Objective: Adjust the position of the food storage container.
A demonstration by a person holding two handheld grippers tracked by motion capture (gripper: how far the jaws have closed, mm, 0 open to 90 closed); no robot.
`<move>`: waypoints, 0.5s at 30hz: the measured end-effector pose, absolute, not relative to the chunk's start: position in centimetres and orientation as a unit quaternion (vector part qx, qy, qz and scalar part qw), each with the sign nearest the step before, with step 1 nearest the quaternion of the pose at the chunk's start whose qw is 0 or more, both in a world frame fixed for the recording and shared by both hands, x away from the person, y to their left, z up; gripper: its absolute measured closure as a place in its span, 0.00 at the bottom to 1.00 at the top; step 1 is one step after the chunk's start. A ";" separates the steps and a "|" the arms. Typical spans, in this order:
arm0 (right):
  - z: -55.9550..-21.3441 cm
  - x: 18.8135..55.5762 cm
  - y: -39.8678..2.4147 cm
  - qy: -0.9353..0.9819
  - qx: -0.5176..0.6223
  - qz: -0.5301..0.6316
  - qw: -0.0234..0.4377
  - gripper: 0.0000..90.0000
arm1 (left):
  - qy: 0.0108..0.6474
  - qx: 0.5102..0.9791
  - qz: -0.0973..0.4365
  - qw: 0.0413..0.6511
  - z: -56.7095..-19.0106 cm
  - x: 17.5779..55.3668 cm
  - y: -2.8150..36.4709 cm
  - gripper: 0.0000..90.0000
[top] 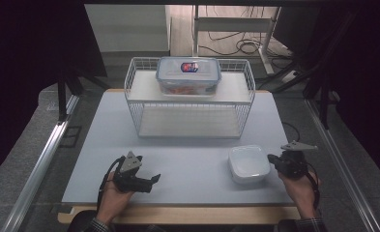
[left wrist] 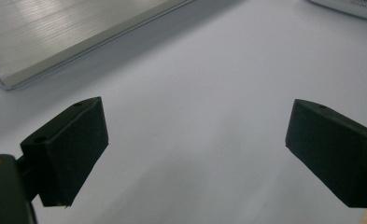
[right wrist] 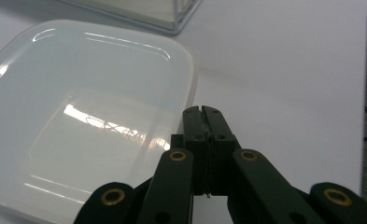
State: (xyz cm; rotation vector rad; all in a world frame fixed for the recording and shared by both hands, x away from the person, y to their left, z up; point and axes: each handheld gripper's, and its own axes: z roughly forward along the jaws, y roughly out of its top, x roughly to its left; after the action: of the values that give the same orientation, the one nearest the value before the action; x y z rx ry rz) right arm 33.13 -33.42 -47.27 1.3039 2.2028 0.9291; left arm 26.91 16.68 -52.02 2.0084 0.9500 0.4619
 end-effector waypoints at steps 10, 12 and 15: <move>-47.5 32.5 -30.1 0.817 0.432 0.339 0.178 0.99 | 0.379 0.803 0.182 0.423 -52.0 26.9 16.5 0.06; -47.5 32.5 -29.4 0.820 0.424 0.343 0.172 0.99 | 0.378 0.803 0.181 0.423 -52.1 27.0 16.5 0.06; -47.7 32.5 -28.4 0.825 0.414 0.348 0.167 0.98 | 0.377 0.804 0.181 0.424 -52.1 27.0 16.4 0.06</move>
State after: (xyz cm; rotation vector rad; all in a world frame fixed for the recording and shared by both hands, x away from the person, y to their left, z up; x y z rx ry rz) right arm 32.53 -28.36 -47.67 1.1772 2.3466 0.9896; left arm 26.95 16.45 -52.06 2.0110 0.9433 0.4526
